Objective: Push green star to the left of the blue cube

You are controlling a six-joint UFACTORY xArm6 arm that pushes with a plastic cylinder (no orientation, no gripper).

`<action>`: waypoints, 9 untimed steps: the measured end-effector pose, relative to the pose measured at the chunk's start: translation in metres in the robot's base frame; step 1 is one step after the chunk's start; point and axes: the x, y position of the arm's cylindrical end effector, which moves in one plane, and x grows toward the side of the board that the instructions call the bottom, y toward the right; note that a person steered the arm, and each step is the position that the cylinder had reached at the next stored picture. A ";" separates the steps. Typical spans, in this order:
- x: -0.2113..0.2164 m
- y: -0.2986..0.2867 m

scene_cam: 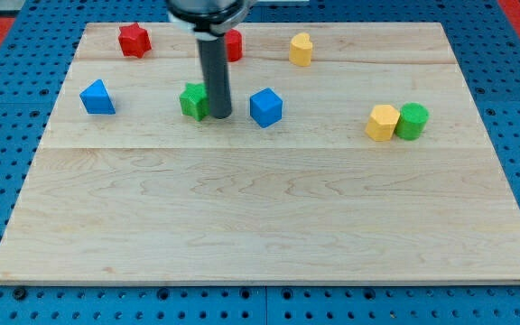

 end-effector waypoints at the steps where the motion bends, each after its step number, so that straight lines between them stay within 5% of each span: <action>1: 0.000 0.064; 3: 0.000 0.157; 6: 0.050 -0.027; 8: 0.002 -0.134; 9: -0.013 -0.121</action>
